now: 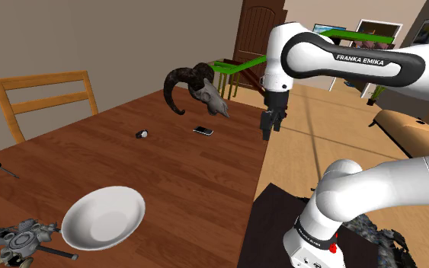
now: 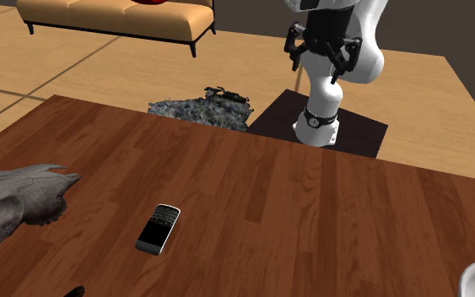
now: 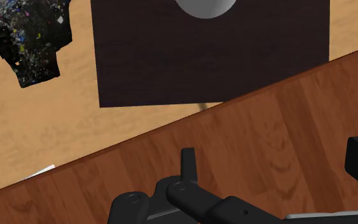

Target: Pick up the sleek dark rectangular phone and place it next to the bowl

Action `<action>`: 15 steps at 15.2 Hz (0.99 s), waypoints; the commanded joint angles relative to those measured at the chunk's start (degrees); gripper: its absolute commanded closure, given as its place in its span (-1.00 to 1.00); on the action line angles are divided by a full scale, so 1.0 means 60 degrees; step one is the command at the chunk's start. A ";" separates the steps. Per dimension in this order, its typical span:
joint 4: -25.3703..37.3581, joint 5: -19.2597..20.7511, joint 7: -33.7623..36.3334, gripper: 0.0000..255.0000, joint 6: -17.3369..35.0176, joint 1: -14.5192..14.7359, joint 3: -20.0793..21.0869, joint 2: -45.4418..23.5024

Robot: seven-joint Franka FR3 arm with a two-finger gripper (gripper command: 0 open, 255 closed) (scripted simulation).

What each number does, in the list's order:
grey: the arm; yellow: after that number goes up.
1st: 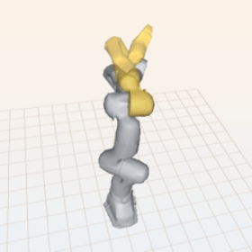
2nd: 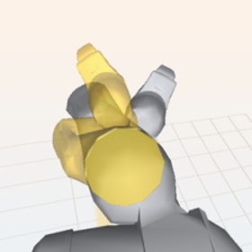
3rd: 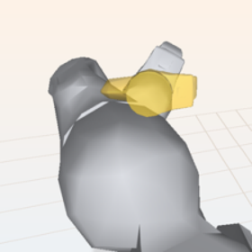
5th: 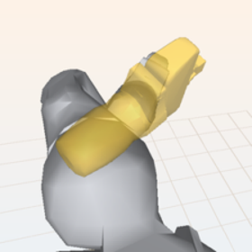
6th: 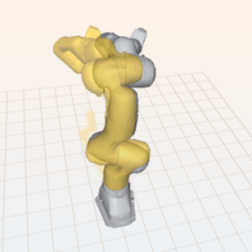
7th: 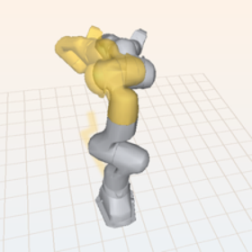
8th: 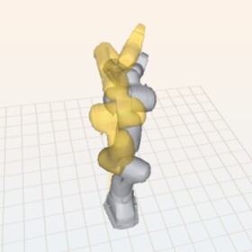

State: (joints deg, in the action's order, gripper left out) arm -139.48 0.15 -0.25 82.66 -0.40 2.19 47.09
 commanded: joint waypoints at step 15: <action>0.1385 0.0685 -0.2774 -1.00 0.3525 -0.0046 -0.1559 -0.4408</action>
State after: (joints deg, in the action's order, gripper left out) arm -131.65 4.24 -15.66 102.40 -0.70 -6.62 22.29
